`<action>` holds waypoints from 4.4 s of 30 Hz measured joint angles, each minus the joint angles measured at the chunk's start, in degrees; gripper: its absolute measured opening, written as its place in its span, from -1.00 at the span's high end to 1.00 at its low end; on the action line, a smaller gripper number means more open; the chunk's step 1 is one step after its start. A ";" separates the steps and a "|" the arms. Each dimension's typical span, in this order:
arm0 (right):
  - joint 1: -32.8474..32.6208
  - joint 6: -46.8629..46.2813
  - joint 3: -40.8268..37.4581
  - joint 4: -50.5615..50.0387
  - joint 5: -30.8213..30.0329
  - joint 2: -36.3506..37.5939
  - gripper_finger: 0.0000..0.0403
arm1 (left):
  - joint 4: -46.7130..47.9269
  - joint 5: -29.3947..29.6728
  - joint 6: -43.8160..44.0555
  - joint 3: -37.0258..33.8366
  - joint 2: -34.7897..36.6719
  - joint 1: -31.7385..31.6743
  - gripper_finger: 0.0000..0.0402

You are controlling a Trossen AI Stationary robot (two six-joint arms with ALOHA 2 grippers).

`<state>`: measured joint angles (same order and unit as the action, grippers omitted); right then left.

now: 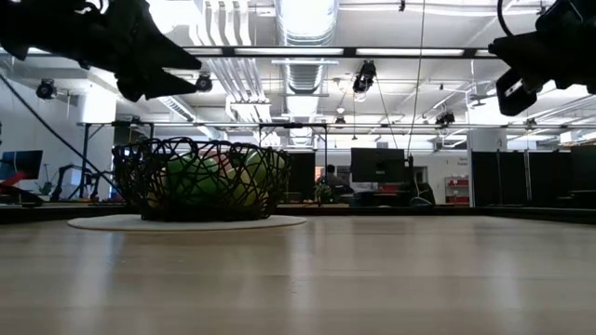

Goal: Build produce basket
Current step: Return to Home Position

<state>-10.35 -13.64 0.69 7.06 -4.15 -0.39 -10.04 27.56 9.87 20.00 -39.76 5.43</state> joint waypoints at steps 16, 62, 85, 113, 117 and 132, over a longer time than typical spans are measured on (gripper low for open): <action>-0.11 2.11 -0.02 3.09 5.71 -0.80 0.96 | 3.90 -15.84 0.22 -15.43 30.44 -12.50 -0.82; 0.40 13.48 -0.08 -3.21 -4.91 0.16 0.96 | 8.33 -24.29 -8.74 -19.70 33.32 -5.75 0.94; 19.76 6.39 -0.08 -4.71 16.82 0.27 0.96 | 8.41 -23.79 -12.52 -19.75 33.65 -5.79 0.94; 19.76 7.68 -0.08 -5.29 10.11 -0.16 0.96 | 7.69 -20.60 -11.79 -19.75 28.50 -5.79 0.94; 19.76 7.68 -0.08 -5.25 10.11 -0.16 0.96 | 7.69 -20.62 -11.79 -19.75 27.77 -5.79 0.93; 19.76 7.68 -0.06 -5.17 10.09 -0.19 0.96 | 7.60 -20.64 -11.79 -19.75 26.20 -5.79 0.93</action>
<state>9.41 -5.96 0.62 1.89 5.93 -0.58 -2.44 6.92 -1.91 0.25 -13.56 -0.36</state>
